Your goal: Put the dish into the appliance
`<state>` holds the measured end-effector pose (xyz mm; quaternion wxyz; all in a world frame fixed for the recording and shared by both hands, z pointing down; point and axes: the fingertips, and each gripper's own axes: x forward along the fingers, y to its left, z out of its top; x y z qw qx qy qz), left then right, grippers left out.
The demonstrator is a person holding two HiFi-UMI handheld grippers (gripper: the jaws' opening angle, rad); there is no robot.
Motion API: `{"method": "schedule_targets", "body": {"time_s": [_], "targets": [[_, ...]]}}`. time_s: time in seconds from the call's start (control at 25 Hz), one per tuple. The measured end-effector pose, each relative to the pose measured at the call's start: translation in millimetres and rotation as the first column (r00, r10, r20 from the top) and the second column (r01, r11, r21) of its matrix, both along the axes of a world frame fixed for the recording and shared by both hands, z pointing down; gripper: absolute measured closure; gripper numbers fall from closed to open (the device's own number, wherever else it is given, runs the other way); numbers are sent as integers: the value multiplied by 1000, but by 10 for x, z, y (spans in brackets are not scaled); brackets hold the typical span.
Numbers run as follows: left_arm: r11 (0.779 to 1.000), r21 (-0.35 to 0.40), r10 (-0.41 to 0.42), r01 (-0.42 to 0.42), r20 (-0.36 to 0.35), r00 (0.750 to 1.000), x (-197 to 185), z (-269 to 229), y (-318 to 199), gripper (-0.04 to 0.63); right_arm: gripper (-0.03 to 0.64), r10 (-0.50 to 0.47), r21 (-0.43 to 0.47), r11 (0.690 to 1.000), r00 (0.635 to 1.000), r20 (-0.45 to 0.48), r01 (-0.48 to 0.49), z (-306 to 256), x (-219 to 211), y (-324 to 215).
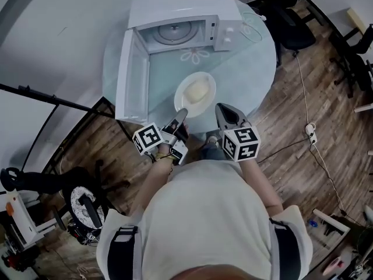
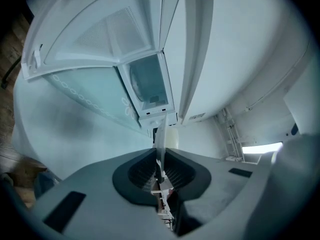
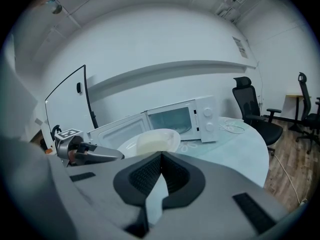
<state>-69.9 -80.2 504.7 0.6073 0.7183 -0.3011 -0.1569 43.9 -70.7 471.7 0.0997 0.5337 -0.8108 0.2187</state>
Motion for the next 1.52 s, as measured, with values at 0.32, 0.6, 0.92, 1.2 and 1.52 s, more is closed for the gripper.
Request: {"method": "schedule_targets", "body": {"time_s": [0.32,0.6,0.92,1.2,1.52], "targets": [[994,-14,-112,112,17,994,89,39,-405,555,612,-99,2,995,995,-1,99,5,141,-469],[970,-35,-241,242,38,970,58,130,-769,554,612,-201,5,980,980,-8,201,43,190,-788],[925,-49,-376,376,8,927,-7,206,-1238,555,612,-298,-8,955,955,-3,298,136,163,-996],[898,-67,-436,435,6,900,-49,279,-1657,554,612,-332,-8,943,943,1,332,166,121,-1186],[876,-105,-474,471,-9,880,-94,486,-2173,555,612,-311,-17,950,951,1,311,201,141,-1450]]}}
